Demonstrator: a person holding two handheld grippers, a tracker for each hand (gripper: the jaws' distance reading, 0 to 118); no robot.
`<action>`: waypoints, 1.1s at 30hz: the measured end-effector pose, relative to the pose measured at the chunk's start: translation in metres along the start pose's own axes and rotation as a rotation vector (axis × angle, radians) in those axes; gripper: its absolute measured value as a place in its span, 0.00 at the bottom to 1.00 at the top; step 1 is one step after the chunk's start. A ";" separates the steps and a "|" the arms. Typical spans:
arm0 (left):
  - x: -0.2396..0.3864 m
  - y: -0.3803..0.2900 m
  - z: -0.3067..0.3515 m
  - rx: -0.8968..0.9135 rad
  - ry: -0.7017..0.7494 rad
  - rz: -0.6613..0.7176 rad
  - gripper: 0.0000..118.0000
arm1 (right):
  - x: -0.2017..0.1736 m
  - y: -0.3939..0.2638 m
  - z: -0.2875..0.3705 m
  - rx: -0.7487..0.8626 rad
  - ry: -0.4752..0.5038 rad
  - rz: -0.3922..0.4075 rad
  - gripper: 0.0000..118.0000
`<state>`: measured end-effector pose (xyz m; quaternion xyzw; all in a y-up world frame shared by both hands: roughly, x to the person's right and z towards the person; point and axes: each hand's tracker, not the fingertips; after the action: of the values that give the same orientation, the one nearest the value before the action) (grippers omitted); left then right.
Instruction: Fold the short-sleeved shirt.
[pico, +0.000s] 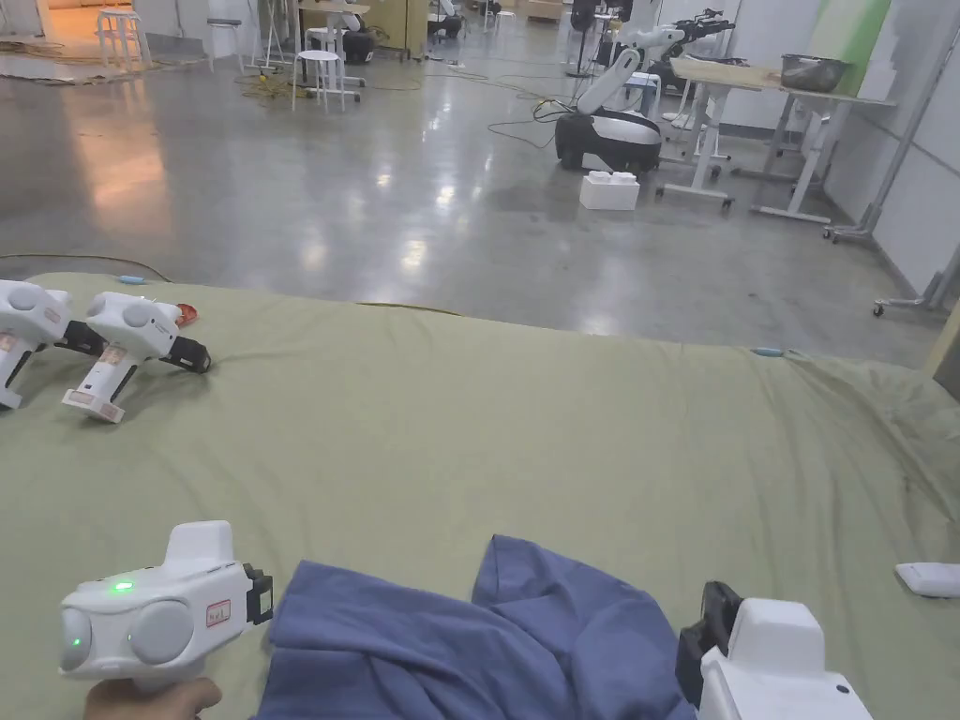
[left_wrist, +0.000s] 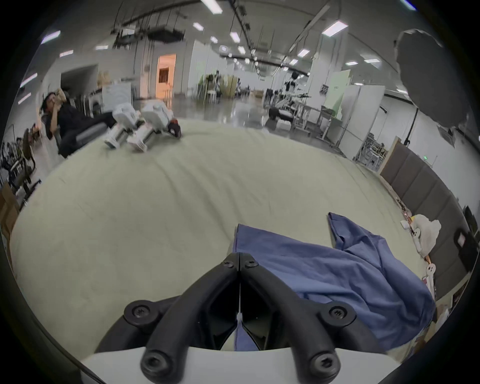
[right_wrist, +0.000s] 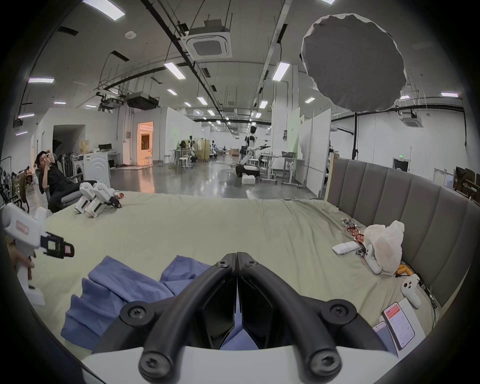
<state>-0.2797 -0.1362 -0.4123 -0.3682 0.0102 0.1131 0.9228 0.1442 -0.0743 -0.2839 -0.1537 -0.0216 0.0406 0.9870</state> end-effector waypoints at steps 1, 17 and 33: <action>-0.001 0.007 -0.017 -0.041 -0.011 -0.007 0.10 | 0.001 -0.002 -0.004 -0.010 -0.003 0.001 0.00; 0.039 0.006 -0.129 -0.187 0.085 -0.262 0.49 | 0.038 -0.022 -0.053 -0.165 -0.061 0.000 0.00; 0.051 -0.009 -0.035 -0.040 -0.001 -0.253 0.00 | 0.032 -0.017 -0.238 -0.657 0.170 -0.034 0.62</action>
<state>-0.2261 -0.1559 -0.4365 -0.3847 -0.0390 -0.0037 0.9222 0.1907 -0.1601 -0.5046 -0.4659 0.0463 0.0022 0.8836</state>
